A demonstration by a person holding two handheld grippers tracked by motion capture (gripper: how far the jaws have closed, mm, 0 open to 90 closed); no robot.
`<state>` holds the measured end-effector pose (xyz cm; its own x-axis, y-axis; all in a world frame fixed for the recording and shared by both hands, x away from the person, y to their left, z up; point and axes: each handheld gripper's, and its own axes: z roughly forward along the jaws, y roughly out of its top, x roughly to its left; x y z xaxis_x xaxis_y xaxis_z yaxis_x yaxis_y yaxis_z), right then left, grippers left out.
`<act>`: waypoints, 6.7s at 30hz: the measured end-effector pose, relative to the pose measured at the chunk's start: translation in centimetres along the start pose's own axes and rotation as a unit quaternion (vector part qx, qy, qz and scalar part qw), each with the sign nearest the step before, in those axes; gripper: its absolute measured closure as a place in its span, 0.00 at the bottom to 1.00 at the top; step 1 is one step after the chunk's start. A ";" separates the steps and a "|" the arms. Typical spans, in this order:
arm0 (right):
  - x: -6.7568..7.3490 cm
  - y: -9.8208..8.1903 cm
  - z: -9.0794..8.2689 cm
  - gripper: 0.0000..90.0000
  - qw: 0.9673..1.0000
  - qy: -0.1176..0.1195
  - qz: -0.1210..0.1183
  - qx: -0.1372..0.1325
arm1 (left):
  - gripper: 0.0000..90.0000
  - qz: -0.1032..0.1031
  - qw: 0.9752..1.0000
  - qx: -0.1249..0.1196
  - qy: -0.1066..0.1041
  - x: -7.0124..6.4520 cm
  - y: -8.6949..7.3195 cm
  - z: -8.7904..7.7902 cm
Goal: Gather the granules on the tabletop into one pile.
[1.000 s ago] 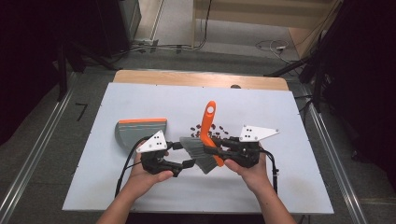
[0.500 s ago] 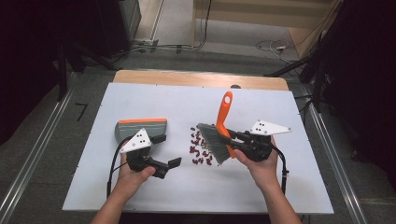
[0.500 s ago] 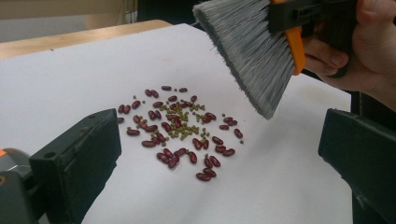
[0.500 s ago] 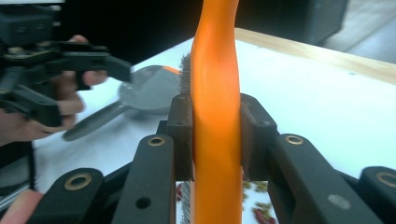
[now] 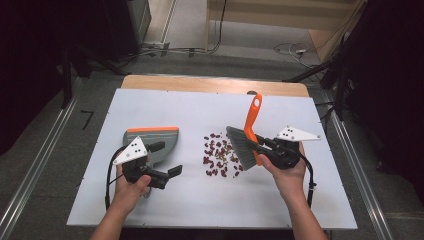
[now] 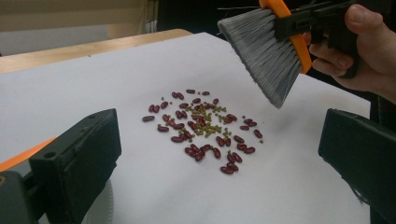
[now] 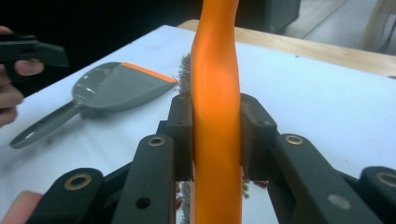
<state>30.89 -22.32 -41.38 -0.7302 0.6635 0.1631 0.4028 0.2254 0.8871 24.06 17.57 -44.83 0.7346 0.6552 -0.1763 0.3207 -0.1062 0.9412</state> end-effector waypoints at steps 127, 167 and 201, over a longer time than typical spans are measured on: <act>1.0 3.7 13.2 0.77 0.945 -0.074 -0.144 0.284 | 0.00 -0.036 0.999 -0.029 0.026 3.1 -2.4 -5.2; 7.0 1.7 12.7 0.77 0.959 0.039 -0.040 0.279 | 0.00 -0.026 0.999 -0.019 0.025 2.8 -2.3 -4.9; -1.8 0.2 9.5 0.75 0.966 -0.037 0.104 0.235 | 0.00 -0.026 0.999 -0.024 0.030 2.8 -2.2 -5.3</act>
<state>37.58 -16.69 -45.61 -0.5725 0.7744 0.2693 0.7550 0.3698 0.5415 22.28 23.64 -45.87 0.6798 0.7028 -0.2095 0.3282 -0.0361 0.9439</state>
